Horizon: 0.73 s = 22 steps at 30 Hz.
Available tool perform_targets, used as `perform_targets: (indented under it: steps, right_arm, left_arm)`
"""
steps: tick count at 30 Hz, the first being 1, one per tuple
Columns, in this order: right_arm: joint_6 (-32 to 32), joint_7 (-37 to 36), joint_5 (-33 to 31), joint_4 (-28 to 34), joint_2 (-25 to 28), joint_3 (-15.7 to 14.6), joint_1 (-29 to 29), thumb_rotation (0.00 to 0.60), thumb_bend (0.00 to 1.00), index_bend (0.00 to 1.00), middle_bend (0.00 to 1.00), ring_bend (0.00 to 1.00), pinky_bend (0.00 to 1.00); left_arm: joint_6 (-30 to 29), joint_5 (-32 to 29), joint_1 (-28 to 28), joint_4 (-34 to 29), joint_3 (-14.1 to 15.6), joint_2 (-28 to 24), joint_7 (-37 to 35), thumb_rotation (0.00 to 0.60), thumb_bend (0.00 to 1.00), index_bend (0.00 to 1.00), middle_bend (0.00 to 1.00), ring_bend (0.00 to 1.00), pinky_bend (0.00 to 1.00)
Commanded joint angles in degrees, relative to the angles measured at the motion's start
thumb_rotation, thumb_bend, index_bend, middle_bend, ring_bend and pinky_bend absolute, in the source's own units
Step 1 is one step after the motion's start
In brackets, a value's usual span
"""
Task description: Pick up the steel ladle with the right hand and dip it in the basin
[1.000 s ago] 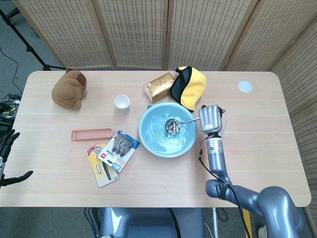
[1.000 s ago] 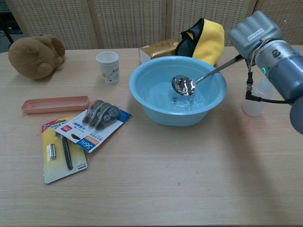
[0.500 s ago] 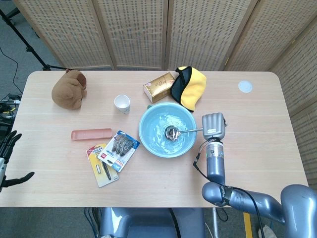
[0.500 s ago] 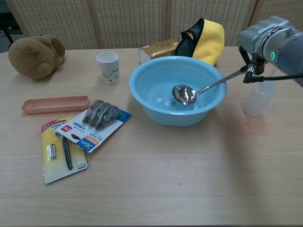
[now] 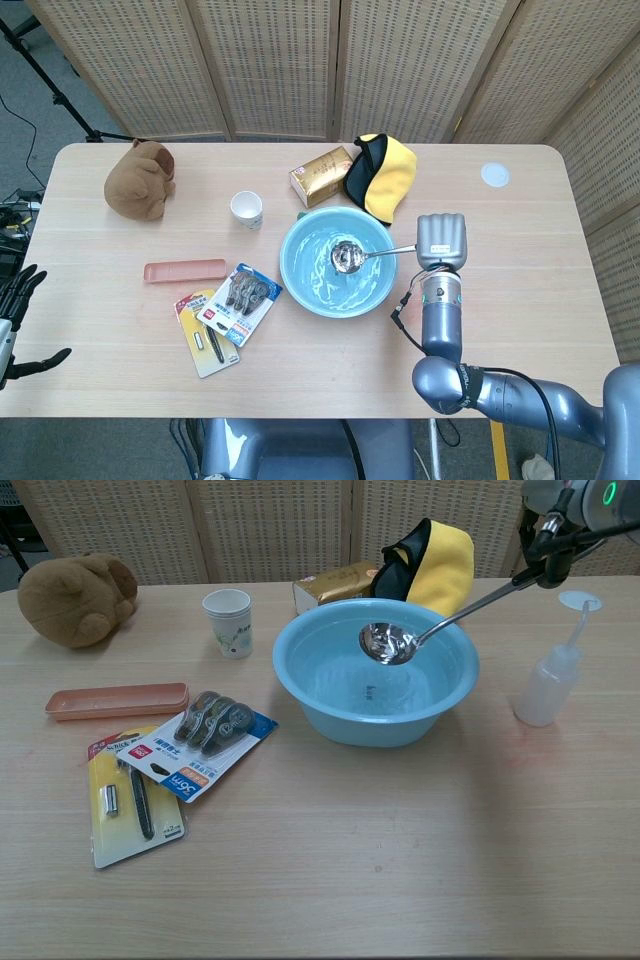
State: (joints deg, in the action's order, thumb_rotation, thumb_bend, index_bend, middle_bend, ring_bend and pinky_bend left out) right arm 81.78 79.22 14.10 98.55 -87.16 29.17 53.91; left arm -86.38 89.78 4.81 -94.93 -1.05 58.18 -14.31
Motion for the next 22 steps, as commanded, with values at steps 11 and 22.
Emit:
perform_targets:
  steps: [11, 22]
  right_arm:
    - [3.6, 0.5, -4.1, 1.2, 1.0, 0.5, 3.6, 0.600, 1.00, 0.83, 0.96, 0.94, 1.00]
    - [5.2, 0.2, -2.9, -0.1, 0.2, -2.5, 5.3, 0.600, 1.00, 0.83, 0.96, 0.94, 1.00]
  left_arm:
    - [0.2, -0.2, 0.2, 0.3, -0.1, 0.0, -0.5, 0.600, 0.01, 0.00, 0.00, 0.00, 0.00]
    - [0.9, -0.3, 0.6, 0.2, -0.1, 0.1, 0.0, 0.600, 0.01, 0.00, 0.00, 0.00, 0.00]
